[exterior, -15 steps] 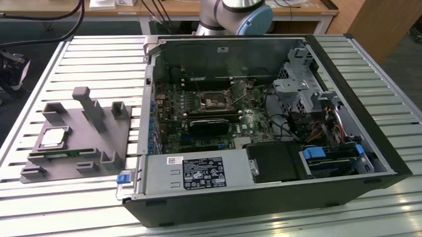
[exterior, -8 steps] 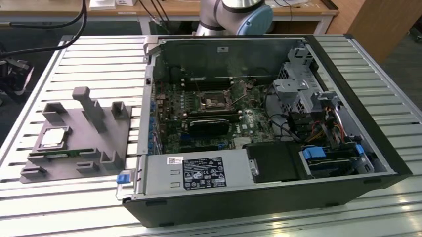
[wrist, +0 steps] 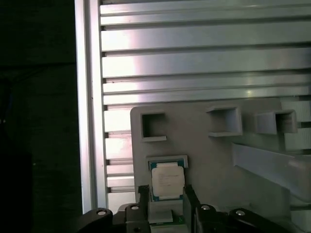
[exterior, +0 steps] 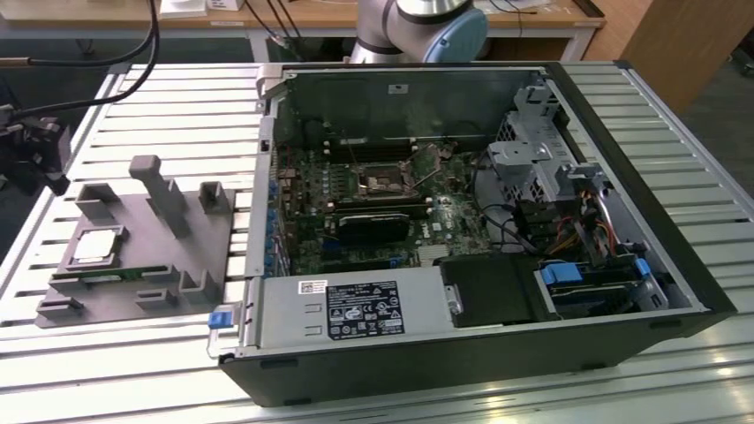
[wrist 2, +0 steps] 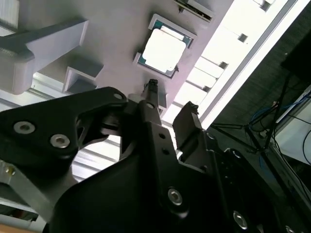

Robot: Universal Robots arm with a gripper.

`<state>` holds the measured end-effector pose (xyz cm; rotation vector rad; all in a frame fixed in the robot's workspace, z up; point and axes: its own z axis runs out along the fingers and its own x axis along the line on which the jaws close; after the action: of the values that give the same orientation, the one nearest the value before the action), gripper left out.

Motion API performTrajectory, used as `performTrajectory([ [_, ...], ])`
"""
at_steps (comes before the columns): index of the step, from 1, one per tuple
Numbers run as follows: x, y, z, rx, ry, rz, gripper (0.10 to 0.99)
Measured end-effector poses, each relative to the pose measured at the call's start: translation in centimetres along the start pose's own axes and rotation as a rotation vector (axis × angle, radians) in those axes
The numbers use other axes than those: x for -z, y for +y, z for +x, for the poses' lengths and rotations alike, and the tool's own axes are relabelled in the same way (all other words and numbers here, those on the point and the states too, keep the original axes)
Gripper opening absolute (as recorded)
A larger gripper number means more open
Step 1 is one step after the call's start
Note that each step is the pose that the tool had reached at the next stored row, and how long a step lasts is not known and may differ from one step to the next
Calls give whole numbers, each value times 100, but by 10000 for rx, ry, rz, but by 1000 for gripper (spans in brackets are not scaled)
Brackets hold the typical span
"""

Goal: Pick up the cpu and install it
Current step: 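Pick up the cpu and move it towards the insertion slot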

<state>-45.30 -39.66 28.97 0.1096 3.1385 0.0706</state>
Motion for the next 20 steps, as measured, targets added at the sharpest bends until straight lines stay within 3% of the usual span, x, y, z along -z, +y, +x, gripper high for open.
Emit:
performTrajectory([
  [1, -18, -4, 0, 4, 0, 0, 416],
  [2, -36, -10, -1, 8, 0, 0, 416],
  [4, -71, -14, 0, 12, 1, 0, 529],
  [5, -90, -15, 0, 13, 1, 1, 529],
  [7, -126, -18, -1, 14, 2, 1, 647],
  [8, -139, -19, -1, 15, -1, 0, 647],
  [10, -154, -20, -1, 14, -1, 0, 761],
  [11, -162, -21, -1, 14, -3, 0, 761],
  [13, -181, -25, -2, 16, -18, -2, 878],
  [14, -192, -27, -2, 15, -19, -1, 878],
  [16, -215, -32, -2, 15, -18, 0, 984],
  [20, -286, -45, -2, 28, -19, -1, 988],
])
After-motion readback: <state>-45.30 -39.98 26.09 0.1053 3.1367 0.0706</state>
